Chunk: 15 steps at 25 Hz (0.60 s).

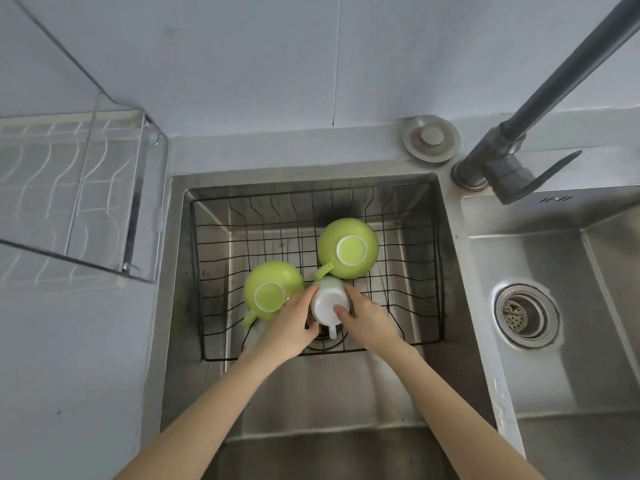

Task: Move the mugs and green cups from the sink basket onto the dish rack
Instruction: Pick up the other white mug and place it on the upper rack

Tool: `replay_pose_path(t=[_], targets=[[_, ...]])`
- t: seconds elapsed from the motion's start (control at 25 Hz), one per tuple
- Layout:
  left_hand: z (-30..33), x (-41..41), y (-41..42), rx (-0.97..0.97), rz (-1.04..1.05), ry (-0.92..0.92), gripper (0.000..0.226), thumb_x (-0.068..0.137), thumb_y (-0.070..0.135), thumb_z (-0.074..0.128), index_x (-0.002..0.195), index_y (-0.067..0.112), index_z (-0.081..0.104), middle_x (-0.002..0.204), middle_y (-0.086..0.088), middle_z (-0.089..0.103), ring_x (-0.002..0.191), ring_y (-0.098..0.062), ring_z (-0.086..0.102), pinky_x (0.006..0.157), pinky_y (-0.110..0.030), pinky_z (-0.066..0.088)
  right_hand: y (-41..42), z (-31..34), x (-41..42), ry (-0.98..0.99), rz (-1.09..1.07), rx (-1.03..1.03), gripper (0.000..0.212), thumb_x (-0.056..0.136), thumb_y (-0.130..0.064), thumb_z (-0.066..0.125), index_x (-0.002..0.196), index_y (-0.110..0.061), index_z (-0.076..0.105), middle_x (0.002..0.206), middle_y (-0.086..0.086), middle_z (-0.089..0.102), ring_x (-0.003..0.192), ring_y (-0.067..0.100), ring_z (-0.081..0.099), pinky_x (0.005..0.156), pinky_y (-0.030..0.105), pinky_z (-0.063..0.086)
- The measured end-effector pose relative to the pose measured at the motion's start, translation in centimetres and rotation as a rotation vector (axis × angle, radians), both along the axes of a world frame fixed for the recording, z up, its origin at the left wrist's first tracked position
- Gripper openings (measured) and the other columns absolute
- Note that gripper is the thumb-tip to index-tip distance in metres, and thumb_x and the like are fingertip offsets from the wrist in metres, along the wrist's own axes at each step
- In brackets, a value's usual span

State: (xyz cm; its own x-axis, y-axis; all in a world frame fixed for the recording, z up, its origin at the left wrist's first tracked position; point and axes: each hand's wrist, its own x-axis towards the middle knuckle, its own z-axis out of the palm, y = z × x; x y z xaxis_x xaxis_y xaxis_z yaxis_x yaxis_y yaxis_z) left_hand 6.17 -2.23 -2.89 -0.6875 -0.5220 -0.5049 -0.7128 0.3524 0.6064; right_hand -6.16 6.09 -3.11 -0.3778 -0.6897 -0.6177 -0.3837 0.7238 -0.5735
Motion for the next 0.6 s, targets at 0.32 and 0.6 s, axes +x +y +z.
replay_pose_path(t=[0.32, 0.6], targets=[[-0.7, 0.1, 0.6, -0.078, 0.048, -0.011, 0.072, 0.082, 0.025, 0.062, 0.141, 0.022, 0.021, 0.141, -0.003, 0.037, 0.125, -0.018, 0.041, 0.091, -0.029, 0.039, 0.1, -0.1, 0.7, -0.030, -0.104, -0.049, 0.051, 0.092, -0.023, 0.043, 0.141, -0.020, 0.027, 0.129, 0.012, 0.057, 0.113, 0.032, 0.053, 0.089, 0.032, 0.042], [1.1, 0.5, 0.5, -0.085, 0.019, 0.029, 0.070, 0.080, 0.029, 0.063, 0.139, 0.024, 0.026, 0.141, -0.001, 0.041, 0.125, -0.018, 0.043, 0.095, -0.033, 0.042, 0.6, 1.8, 1.2, -0.014, -0.135, -0.052, 0.049, 0.092, -0.024, 0.045, 0.139, -0.020, 0.032, 0.120, 0.014, 0.062, 0.109, 0.032, 0.055, 0.083, 0.029, 0.043]])
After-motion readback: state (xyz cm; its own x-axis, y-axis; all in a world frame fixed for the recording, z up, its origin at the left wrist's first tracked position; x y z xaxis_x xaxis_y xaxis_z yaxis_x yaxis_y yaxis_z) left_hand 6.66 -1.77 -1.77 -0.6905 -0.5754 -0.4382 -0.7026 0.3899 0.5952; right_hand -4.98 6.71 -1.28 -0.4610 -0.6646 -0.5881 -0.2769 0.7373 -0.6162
